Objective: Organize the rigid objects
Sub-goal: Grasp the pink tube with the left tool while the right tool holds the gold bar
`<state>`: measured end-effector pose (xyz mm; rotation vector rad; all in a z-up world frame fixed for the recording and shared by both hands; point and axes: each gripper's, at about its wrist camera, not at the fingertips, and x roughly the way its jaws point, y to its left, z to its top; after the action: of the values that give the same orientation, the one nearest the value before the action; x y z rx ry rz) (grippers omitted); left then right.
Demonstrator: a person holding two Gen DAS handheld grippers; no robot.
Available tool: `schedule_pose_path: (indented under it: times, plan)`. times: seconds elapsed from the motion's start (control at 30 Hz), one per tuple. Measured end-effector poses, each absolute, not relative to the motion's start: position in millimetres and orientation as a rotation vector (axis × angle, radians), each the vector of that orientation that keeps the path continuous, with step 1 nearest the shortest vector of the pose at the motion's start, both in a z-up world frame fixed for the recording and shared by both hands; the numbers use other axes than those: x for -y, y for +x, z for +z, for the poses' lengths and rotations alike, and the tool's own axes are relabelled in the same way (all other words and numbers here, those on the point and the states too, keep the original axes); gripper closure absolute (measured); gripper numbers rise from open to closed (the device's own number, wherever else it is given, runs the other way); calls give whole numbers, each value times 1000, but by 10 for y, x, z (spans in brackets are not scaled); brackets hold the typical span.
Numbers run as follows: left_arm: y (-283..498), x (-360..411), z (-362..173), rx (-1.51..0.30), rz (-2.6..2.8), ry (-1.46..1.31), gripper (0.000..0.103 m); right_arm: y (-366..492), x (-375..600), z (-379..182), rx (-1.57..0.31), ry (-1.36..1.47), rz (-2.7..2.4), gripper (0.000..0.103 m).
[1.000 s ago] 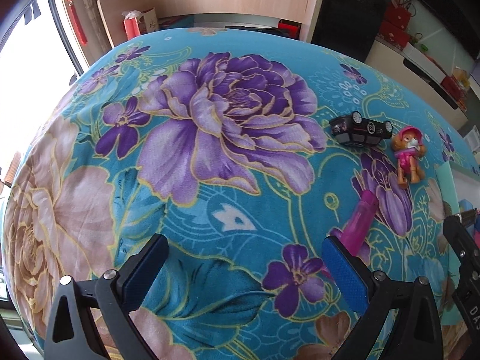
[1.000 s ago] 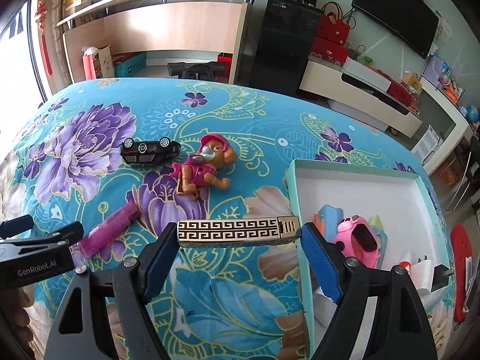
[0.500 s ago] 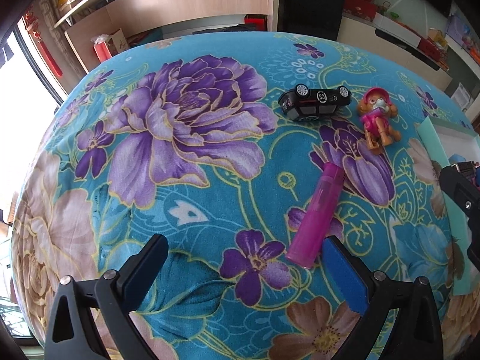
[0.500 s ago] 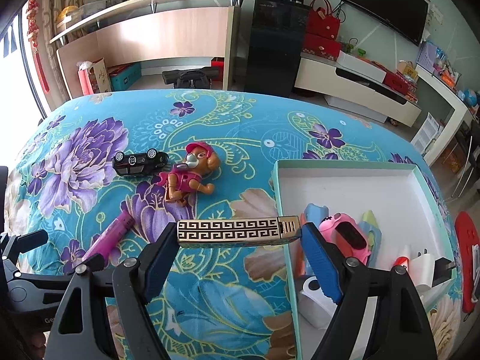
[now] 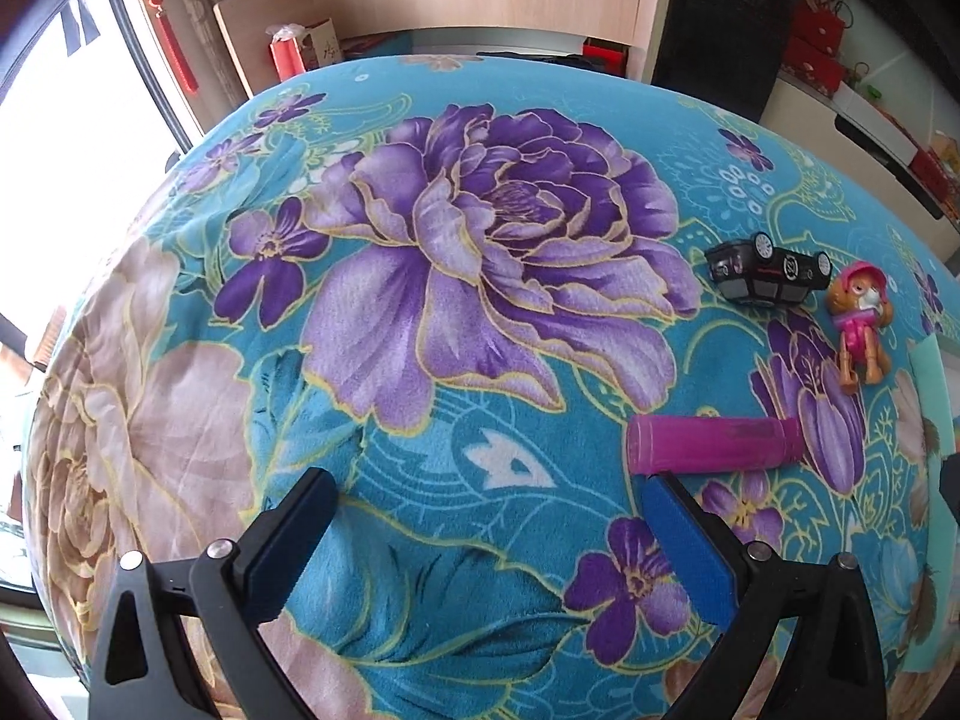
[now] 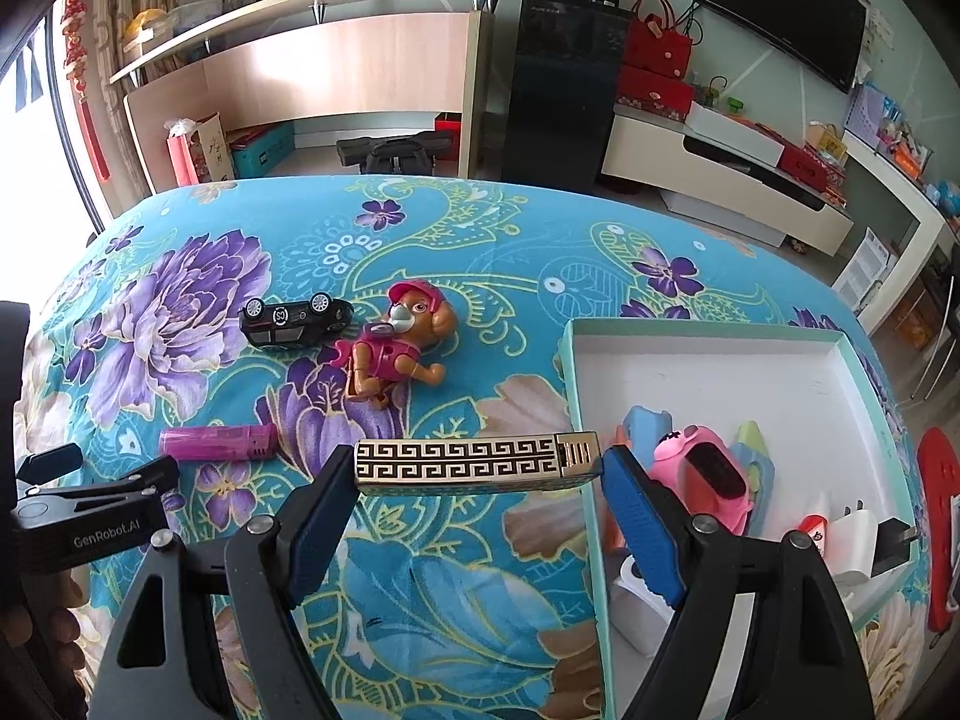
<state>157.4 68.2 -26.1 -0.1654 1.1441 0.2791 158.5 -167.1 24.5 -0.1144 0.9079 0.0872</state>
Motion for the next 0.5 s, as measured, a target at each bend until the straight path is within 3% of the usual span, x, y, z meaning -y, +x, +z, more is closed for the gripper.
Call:
schedule_pose_path:
  times: [0.5]
  plan:
    - [1691,-307,-132,-1103,130,-115,0,1592,1786,258,-912,-96,54,20]
